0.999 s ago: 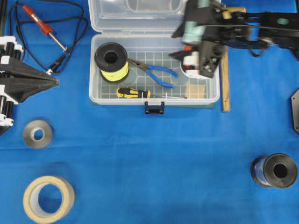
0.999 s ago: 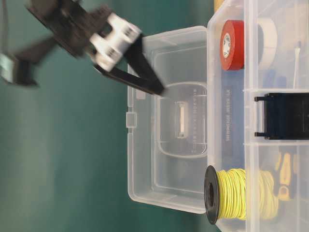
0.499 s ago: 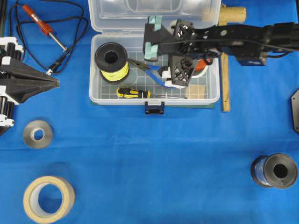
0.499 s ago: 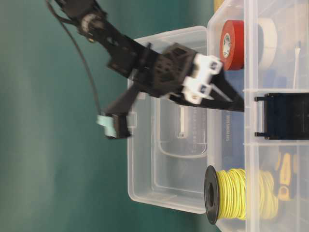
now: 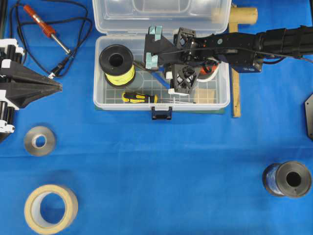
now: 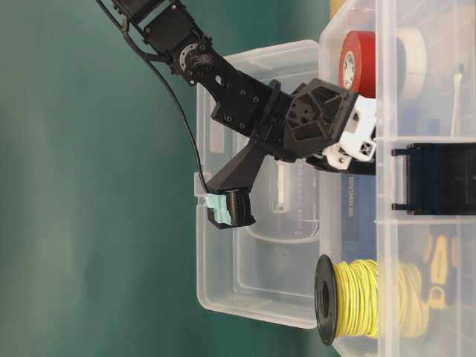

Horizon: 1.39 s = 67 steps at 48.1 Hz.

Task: Pick the nipper from the toolbox among several items.
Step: 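Close the right gripper on the blue-handled pliers inside the toolbox, then lift the pliers out of the toolbox and move them toward the front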

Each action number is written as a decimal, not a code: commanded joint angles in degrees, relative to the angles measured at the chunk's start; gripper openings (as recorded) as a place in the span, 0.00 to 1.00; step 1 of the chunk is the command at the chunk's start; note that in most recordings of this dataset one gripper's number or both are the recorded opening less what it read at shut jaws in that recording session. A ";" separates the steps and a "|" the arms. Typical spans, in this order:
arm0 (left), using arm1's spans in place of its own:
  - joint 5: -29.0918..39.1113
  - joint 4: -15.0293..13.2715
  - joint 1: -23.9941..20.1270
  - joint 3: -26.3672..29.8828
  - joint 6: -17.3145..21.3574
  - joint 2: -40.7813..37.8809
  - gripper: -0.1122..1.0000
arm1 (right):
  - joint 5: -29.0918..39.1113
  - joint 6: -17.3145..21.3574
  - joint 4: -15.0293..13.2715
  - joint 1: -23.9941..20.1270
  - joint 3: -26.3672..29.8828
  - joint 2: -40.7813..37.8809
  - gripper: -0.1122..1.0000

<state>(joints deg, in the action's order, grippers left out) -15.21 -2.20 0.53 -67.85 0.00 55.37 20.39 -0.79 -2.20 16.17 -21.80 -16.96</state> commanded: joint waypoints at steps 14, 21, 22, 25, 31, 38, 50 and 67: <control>-0.09 -0.09 -0.09 0.97 -0.26 -0.09 0.10 | 0.53 0.09 0.18 0.26 0.44 7.91 0.22; -0.09 -0.09 -0.18 0.97 -0.35 -0.09 0.10 | 2.81 0.26 0.18 0.26 0.35 14.24 0.22; -0.18 -0.09 -0.09 0.97 -0.35 -0.09 0.10 | 3.25 0.35 0.18 0.26 0.35 15.12 0.22; -0.09 -0.09 -0.18 0.97 -0.35 -0.09 0.10 | 4.39 0.70 0.18 0.09 0.18 18.28 0.22; -0.09 0.00 -0.09 0.97 -0.35 -0.09 0.10 | 4.66 0.79 0.26 -1.49 -0.79 23.20 0.22; -0.09 0.00 -0.18 0.88 -0.35 -0.09 0.10 | 3.60 1.41 0.70 -6.77 -3.25 26.72 0.22; -0.09 0.00 -0.88 0.62 -0.35 -0.09 0.10 | -3.16 7.73 1.32 -19.34 -6.42 25.84 0.22; -0.09 -0.09 -1.14 0.35 -0.35 -0.09 0.10 | -10.46 18.81 1.41 -26.54 -6.68 10.46 0.22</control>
<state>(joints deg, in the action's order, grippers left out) -15.03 -2.20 -0.35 -68.03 -0.26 55.46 11.16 16.61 -0.88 -10.37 -29.53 -5.10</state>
